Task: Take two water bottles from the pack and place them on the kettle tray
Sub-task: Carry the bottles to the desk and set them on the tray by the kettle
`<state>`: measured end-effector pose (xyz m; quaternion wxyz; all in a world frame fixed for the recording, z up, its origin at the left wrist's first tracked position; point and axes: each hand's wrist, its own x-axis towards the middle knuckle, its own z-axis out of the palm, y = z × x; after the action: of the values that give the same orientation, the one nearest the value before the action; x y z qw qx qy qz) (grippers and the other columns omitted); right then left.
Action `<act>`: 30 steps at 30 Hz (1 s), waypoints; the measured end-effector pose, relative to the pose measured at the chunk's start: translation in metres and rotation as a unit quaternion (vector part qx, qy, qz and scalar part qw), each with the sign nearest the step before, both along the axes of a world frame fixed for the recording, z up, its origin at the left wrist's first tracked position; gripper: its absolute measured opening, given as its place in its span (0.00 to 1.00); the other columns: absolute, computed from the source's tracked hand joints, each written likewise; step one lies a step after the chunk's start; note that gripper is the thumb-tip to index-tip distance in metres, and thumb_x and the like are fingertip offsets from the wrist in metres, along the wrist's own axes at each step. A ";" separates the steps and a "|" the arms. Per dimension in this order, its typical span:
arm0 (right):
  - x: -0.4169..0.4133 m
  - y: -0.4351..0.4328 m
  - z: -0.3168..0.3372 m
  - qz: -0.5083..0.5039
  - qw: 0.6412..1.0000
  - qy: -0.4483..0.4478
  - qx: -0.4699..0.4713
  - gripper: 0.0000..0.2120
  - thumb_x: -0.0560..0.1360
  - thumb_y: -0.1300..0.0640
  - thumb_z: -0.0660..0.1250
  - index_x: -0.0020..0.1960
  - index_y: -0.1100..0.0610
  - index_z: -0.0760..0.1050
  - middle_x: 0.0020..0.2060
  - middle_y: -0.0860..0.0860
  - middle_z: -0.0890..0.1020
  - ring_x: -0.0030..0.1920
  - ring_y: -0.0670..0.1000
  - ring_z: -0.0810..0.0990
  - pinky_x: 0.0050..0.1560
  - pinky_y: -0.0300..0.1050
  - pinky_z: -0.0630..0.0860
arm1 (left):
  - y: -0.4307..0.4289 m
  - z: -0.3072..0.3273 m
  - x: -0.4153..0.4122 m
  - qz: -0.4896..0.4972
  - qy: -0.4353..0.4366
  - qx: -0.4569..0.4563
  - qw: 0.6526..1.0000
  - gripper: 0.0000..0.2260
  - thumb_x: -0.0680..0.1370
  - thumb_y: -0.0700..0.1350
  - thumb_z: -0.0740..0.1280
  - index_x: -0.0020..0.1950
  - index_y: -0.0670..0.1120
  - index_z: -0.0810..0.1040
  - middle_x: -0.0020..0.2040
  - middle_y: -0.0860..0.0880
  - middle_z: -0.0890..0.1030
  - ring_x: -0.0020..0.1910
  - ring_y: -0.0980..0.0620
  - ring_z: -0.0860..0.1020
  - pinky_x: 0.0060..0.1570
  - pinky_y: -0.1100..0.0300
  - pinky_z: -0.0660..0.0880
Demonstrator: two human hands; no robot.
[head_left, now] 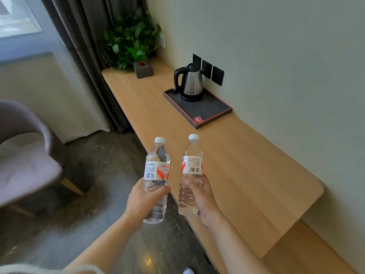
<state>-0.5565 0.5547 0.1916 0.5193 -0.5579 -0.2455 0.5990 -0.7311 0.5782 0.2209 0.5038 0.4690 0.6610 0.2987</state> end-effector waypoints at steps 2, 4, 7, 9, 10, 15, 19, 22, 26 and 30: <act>-0.005 0.029 0.000 -0.001 1.000 -0.008 -0.001 0.27 0.65 0.44 0.79 0.60 0.47 0.73 0.48 0.53 0.87 0.44 0.53 0.88 0.37 0.43 0.82 | 0.033 -0.003 -0.005 -0.011 -0.010 -0.009 1.000 0.17 0.69 0.55 0.78 0.53 0.58 0.76 0.44 0.53 0.86 0.39 0.54 0.86 0.37 0.62 0.79; -0.011 0.056 -0.003 -0.005 1.000 -0.022 -0.009 0.28 0.64 0.42 0.79 0.60 0.46 0.74 0.46 0.49 0.88 0.43 0.51 0.88 0.35 0.40 0.81 | 0.067 -0.009 -0.011 -0.027 -0.025 -0.014 0.999 0.17 0.68 0.55 0.79 0.53 0.57 0.77 0.42 0.55 0.87 0.37 0.55 0.87 0.37 0.60 0.79; -0.024 0.094 -0.006 -0.020 0.999 -0.034 -0.020 0.27 0.65 0.42 0.78 0.61 0.45 0.73 0.44 0.44 0.88 0.42 0.48 0.88 0.34 0.36 0.80 | 0.120 -0.019 -0.023 -0.053 -0.050 -0.018 0.997 0.17 0.67 0.55 0.79 0.52 0.56 0.79 0.42 0.59 0.87 0.37 0.56 0.87 0.37 0.59 0.79; -0.036 0.119 -0.007 -0.039 0.998 -0.041 -0.025 0.27 0.65 0.42 0.78 0.61 0.44 0.73 0.44 0.43 0.88 0.41 0.47 0.88 0.33 0.36 0.80 | 0.159 -0.023 -0.031 -0.081 -0.052 -0.018 0.995 0.18 0.66 0.57 0.79 0.52 0.57 0.79 0.42 0.59 0.87 0.37 0.56 0.87 0.40 0.57 0.79; -0.041 0.129 -0.005 -0.046 0.998 -0.046 -0.027 0.27 0.65 0.42 0.78 0.60 0.44 0.73 0.44 0.44 0.88 0.41 0.47 0.88 0.33 0.37 0.80 | 0.176 -0.024 -0.035 -0.091 -0.053 -0.018 0.994 0.18 0.66 0.57 0.79 0.52 0.57 0.79 0.43 0.58 0.88 0.38 0.55 0.87 0.41 0.56 0.80; -0.062 0.185 0.001 -0.122 0.989 -0.065 -0.049 0.21 0.70 0.50 0.77 0.59 0.47 0.74 0.41 0.47 0.88 0.40 0.51 0.88 0.34 0.43 0.81 | 0.266 -0.016 -0.059 -0.182 -0.067 -0.051 0.980 0.23 0.63 0.59 0.79 0.53 0.54 0.79 0.44 0.51 0.89 0.40 0.52 0.88 0.44 0.52 0.83; -0.069 0.220 0.001 -0.206 0.976 -0.049 -0.051 0.18 0.71 0.52 0.77 0.58 0.48 0.75 0.40 0.52 0.87 0.36 0.51 0.86 0.32 0.44 0.81 | 0.328 -0.008 -0.062 -0.234 -0.060 -0.048 0.969 0.19 0.69 0.51 0.80 0.55 0.54 0.77 0.47 0.50 0.87 0.43 0.51 0.86 0.40 0.59 0.79; -0.067 0.242 0.000 -0.254 0.965 -0.036 -0.049 0.17 0.72 0.52 0.76 0.57 0.49 0.75 0.38 0.53 0.86 0.34 0.51 0.85 0.32 0.44 0.81 | 0.366 -0.003 -0.045 -0.274 -0.069 -0.050 0.958 0.18 0.71 0.45 0.78 0.58 0.47 0.78 0.46 0.44 0.86 0.39 0.50 0.86 0.35 0.60 0.80; -0.046 0.277 -0.005 -0.300 0.952 -0.027 -0.044 0.16 0.74 0.57 0.74 0.59 0.54 0.73 0.36 0.58 0.83 0.31 0.55 0.81 0.32 0.46 0.81 | 0.415 0.001 -0.006 -0.328 -0.054 -0.032 0.943 0.15 0.72 0.42 0.77 0.56 0.43 0.79 0.43 0.41 0.85 0.35 0.50 0.84 0.35 0.58 0.81; -0.009 0.314 -0.017 -0.338 0.941 -0.006 -0.030 0.14 0.74 0.56 0.74 0.57 0.50 0.74 0.35 0.54 0.83 0.33 0.55 0.82 0.34 0.47 0.81 | 0.459 -0.005 0.043 -0.374 -0.022 -0.017 0.927 0.14 0.68 0.45 0.78 0.51 0.43 0.82 0.38 0.46 0.86 0.37 0.48 0.84 0.41 0.52 0.82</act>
<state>-0.5651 0.8688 0.1744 0.6726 -0.6269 -0.0279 0.3921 -0.6886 1.0371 0.2154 0.6011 0.6669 0.4316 0.0876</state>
